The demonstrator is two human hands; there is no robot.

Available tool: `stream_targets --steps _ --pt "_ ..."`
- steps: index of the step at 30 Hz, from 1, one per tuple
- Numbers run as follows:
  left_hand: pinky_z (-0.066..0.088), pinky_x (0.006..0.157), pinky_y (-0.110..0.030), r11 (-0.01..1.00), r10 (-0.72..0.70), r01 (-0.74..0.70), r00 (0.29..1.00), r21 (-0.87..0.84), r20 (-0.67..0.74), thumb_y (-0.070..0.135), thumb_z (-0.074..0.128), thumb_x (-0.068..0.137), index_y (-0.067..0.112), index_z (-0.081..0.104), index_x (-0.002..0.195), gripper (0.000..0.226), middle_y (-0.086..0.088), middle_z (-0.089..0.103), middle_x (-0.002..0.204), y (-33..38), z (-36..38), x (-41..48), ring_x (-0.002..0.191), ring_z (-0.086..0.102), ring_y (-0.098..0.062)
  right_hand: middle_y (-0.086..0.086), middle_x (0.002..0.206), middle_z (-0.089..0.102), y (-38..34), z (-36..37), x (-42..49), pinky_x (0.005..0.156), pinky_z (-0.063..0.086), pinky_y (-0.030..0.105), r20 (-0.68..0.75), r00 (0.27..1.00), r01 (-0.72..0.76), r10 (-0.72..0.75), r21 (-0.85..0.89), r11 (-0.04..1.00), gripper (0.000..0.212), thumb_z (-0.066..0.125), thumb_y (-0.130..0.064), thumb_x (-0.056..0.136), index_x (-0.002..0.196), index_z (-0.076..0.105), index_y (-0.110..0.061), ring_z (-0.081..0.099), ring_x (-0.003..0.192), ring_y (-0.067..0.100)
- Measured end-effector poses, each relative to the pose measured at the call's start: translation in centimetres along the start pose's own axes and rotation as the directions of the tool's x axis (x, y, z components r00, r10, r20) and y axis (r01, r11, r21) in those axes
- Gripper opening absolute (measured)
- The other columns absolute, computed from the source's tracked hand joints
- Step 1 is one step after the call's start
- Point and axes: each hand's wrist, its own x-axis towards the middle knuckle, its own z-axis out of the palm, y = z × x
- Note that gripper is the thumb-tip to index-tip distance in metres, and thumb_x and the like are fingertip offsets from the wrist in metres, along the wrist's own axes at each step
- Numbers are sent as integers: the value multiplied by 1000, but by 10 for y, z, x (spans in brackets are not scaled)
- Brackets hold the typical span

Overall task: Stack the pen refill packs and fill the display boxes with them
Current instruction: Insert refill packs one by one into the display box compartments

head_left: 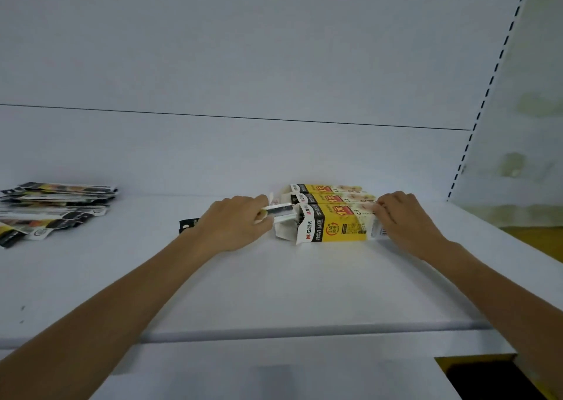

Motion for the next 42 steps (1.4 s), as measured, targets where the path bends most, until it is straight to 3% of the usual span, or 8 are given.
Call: stream_targets --steps 2,5,16,18,29,34,39,42 --pt "33 68 -31 1000 -18 18 1000 2 18 36 37 94 22 46 104 19 2 52 87 5 -1 4 80 44 -23 18 83 59 -5 1 -2 63 41 38 -21 997 69 -71 -90 994 18 72 -7 73 84 60 1 54 74 34" --pt "32 66 -31 997 -59 63 995 -44 79 34 36 94 19 48 112 26 -1 51 88 14 1 10 80 44 -24 22 72 58 2 12 -1 51 41 38 -91 978 158 -186 -254 954 28 78 4 52 73 59 5 53 59 34" --pt "29 62 -32 992 -94 104 988 -77 126 30 31 95 17 42 91 18 -1 49 84 17 1 3 78 46 -26 24 66 54 8 29 3 50 39 39 -359 856 273 -371 -294 916 8 58 15 68 71 54 9 49 56 35" --pt "27 59 -32 991 -98 107 988 -74 117 29 32 94 18 40 90 14 0 48 83 15 2 2 77 45 -26 25 65 54 8 28 3 49 38 39 -379 845 273 -377 -301 914 12 63 16 63 71 55 11 49 55 35" --pt "38 69 -34 989 -87 100 990 -113 111 28 38 91 14 52 99 21 -6 57 90 17 7 7 83 51 -29 23 67 53 7 31 2 51 37 39 -394 834 246 -387 -364 899 10 55 15 64 70 54 7 48 57 33" --pt "35 62 -31 974 -42 59 996 -219 80 25 39 91 21 56 99 20 0 54 77 15 9 12 73 49 -23 22 67 53 6 32 3 52 38 39 -403 833 228 -380 -375 899 11 56 16 63 70 55 7 48 57 32" --pt "31 62 -31 900 -92 111 994 -421 65 25 33 95 11 50 75 30 6 47 64 7 17 17 66 40 -21 22 67 54 6 32 2 52 40 39 -374 853 221 -364 -374 901 14 62 14 59 70 55 7 48 57 33" --pt "30 64 -31 890 -85 113 993 -441 83 20 39 95 10 52 74 26 8 47 61 7 20 21 65 39 -19 22 68 53 6 34 4 53 40 39 -360 869 204 -341 -367 908 19 65 15 57 70 55 7 48 58 33"
